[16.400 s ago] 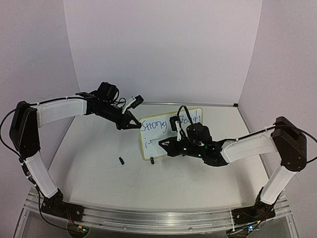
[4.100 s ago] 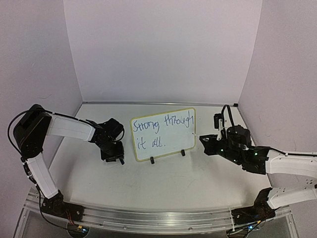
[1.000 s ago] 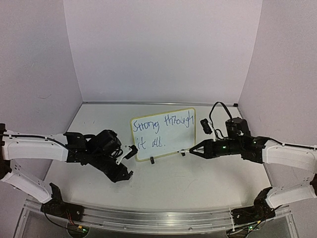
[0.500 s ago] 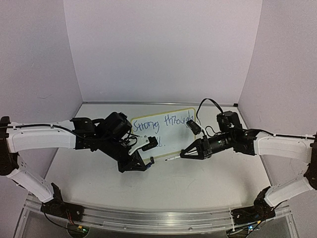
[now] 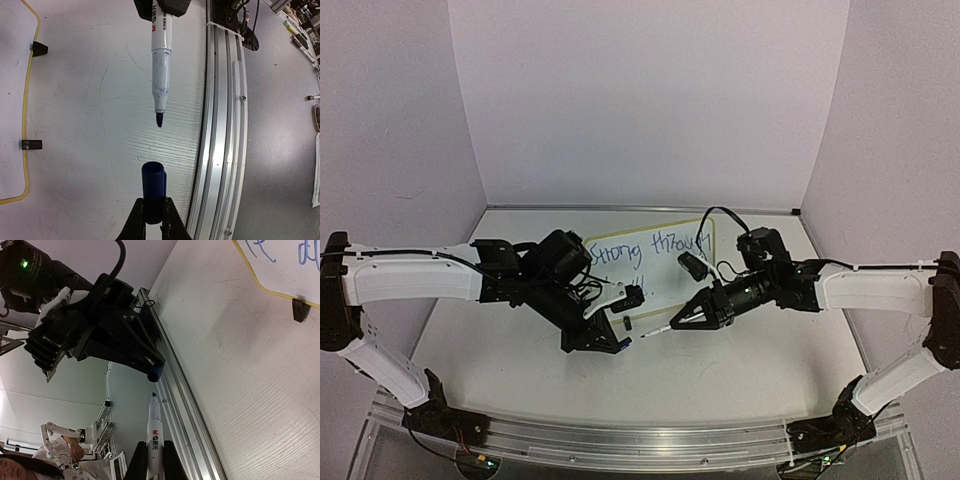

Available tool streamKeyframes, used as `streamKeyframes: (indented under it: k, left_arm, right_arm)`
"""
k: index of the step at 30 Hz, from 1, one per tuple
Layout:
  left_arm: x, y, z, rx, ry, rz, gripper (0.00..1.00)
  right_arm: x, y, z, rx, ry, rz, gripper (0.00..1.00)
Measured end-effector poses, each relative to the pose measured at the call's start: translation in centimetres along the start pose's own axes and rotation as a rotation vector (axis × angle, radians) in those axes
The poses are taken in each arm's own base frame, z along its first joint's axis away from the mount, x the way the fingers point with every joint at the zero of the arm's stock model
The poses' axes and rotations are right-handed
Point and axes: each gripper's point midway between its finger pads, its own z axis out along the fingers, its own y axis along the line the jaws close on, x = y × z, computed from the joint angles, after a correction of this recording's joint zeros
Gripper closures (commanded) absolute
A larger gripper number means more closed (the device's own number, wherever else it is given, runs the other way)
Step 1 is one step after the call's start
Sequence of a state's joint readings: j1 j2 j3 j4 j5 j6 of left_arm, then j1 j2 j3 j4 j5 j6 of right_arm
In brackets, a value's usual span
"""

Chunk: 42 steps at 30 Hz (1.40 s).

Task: Write a sentence on the whiteboard
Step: Insert the pen cap into the pen cap.

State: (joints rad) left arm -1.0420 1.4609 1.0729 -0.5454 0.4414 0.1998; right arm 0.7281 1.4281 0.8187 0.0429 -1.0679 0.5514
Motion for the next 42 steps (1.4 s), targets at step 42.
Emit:
streamKeyframes:
  k: [42]
  left_arm:
    - [0.8, -1.1, 1.0, 0.09, 0.031, -0.018, 1.0]
  right_arm:
    - [0.7, -0.2, 4.6, -0.023, 0.126, 0.014, 1.0]
